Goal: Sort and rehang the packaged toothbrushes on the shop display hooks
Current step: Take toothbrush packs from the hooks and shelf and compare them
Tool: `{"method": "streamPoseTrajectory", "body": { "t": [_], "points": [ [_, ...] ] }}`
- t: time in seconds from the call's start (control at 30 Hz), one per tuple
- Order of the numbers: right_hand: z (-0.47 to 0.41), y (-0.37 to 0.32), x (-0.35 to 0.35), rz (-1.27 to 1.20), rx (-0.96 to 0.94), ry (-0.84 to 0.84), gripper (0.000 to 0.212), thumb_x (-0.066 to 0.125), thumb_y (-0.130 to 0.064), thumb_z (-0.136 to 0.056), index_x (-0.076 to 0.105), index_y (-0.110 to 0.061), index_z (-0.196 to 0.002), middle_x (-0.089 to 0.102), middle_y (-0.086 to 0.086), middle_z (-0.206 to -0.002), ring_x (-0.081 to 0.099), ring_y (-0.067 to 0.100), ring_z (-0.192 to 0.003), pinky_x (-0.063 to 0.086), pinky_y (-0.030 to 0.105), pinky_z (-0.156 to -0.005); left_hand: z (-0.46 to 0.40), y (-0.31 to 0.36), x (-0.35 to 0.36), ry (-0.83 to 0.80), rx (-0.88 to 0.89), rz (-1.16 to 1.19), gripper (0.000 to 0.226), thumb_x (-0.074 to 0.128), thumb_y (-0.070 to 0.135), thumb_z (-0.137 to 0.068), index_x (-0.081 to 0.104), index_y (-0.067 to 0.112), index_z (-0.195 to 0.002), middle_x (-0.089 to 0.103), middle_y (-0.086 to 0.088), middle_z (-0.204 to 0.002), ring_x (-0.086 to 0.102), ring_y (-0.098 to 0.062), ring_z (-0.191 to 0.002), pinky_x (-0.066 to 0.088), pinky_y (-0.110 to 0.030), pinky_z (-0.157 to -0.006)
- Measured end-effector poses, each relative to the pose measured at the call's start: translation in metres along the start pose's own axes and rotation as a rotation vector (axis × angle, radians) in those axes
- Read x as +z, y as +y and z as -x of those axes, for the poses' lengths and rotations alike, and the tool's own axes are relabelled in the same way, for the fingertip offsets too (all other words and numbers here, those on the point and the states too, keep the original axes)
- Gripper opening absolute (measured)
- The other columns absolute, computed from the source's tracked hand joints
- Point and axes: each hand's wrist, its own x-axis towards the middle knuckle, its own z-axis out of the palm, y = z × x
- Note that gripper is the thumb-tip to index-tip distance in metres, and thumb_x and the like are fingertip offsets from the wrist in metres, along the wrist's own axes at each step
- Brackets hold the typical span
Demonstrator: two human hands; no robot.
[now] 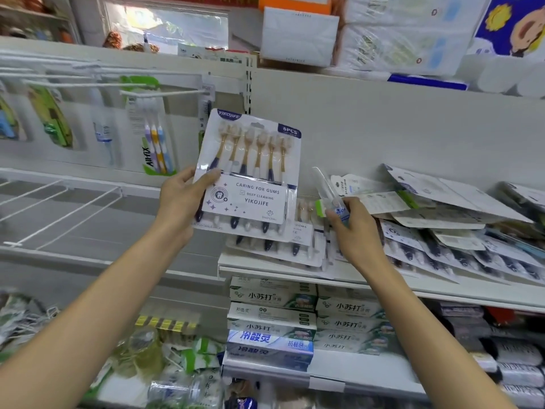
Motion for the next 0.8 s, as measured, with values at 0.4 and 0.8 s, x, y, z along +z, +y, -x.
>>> {"method": "streamPoseTrajectory", "body": {
  "t": [0.4,0.8],
  "points": [
    [0.007,-0.085,0.050,-0.238,-0.122,-0.075,0.016,0.060,-0.027,-0.099,0.055,-0.016,-0.109,0.062,-0.005,-0.096,0.057,0.013,-0.084,0.045,0.031,-0.071,0.007,-0.001,-0.114,-0.003,0.068,-0.038,0.013,0.064,0.020,-0.097,0.066,0.026,-0.108,0.075,-0.003,-0.109,0.071,-0.026,-0.098,0.055,-0.047,-0.090],
    [0.032,-0.209,0.143,-0.311,-0.196,-0.047,0.015,0.067,-0.028,-0.094,0.057,-0.023,-0.104,0.065,-0.013,-0.091,0.060,0.003,-0.081,0.047,0.025,-0.068,-0.005,0.023,-0.266,-0.150,0.066,-0.029,0.048,0.070,0.014,-0.079,0.060,0.020,-0.125,0.071,-0.005,-0.123,0.064,-0.024,-0.119,0.048,-0.043,-0.105]
  ]
}}
